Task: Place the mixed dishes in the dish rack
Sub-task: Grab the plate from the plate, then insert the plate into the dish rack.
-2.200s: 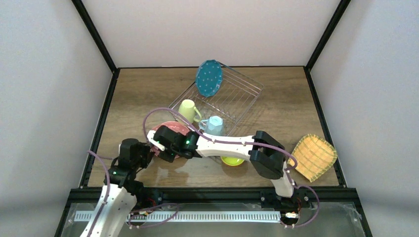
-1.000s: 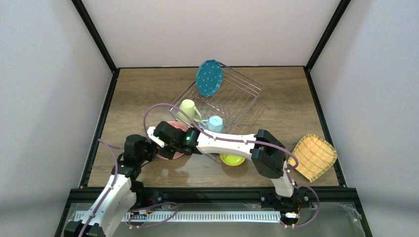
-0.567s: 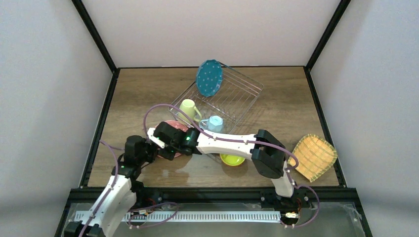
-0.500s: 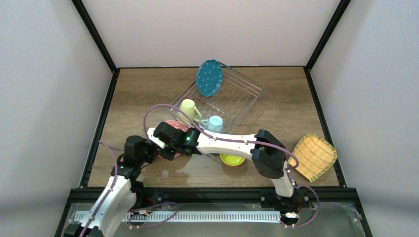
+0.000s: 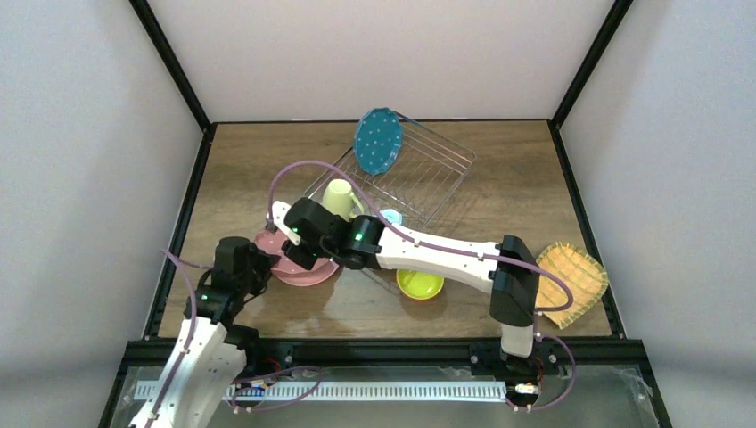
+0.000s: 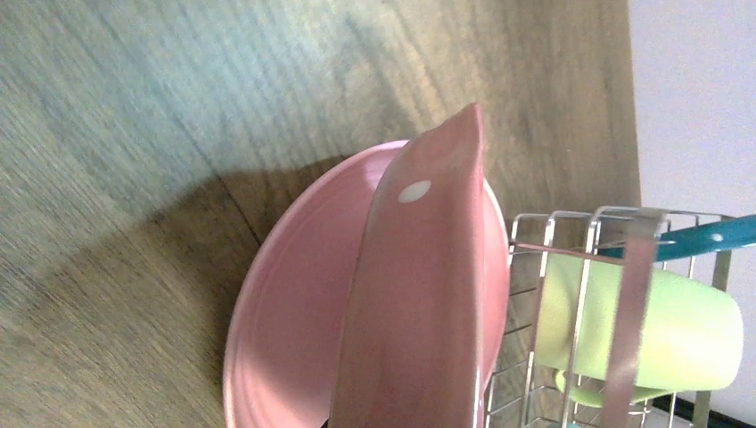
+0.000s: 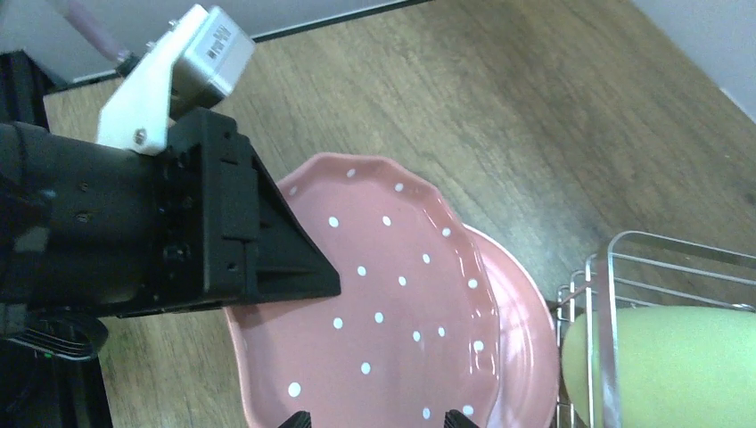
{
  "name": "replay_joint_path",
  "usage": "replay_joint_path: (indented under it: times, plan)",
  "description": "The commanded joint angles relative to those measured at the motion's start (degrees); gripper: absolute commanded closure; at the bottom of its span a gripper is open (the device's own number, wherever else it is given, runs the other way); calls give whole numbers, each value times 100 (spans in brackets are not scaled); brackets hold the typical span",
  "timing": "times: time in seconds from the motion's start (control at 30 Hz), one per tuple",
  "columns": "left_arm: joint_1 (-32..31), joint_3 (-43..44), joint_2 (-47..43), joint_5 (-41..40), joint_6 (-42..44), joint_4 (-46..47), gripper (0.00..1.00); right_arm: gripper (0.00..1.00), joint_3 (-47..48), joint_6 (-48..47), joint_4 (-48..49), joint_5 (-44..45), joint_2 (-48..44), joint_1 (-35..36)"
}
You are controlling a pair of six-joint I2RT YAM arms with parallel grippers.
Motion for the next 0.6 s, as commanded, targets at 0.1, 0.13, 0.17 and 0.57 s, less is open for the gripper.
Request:
replay_joint_path:
  times: [0.1, 0.13, 0.17, 0.57]
  plan:
    - [0, 1351, 26, -588, 504, -514, 97, 7, 101, 384, -153, 620, -500, 3]
    - [-4, 1547, 117, -657, 623, -624, 97, 6, 94, 420, -129, 742, -554, 3]
    - [-4, 1760, 271, -710, 760, -737, 97, 5, 83, 457, -94, 899, -599, 3]
    - [-5, 5661, 2650, -1638, 3342, -1925, 97, 1, -87, 1302, 4, 2551, -1139, -505]
